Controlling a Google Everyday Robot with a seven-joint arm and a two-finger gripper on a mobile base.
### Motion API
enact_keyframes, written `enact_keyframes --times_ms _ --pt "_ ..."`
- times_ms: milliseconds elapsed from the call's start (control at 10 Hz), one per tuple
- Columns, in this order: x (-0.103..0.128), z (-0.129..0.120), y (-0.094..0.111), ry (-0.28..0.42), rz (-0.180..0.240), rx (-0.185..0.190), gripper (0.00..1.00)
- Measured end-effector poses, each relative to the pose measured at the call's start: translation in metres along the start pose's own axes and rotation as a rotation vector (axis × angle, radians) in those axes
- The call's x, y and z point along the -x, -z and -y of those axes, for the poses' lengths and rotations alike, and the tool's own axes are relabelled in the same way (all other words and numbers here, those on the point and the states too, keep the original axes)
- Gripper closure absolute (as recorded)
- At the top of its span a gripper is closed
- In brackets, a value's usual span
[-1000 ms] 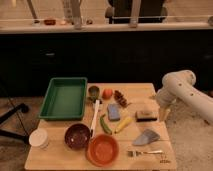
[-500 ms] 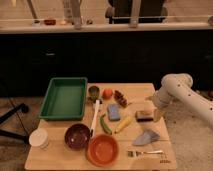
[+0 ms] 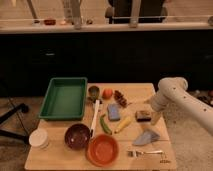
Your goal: Wipe tray with eraser
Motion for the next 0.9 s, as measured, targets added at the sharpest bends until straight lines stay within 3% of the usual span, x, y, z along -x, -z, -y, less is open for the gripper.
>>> enact_keyframes --times_ms 300,900 --pt "-0.006 -0.006 -0.008 -0.011 -0.014 0.014 0.20" --pt "-0.010 -0.004 -0.021 0.039 -0.006 0.013 0.20"
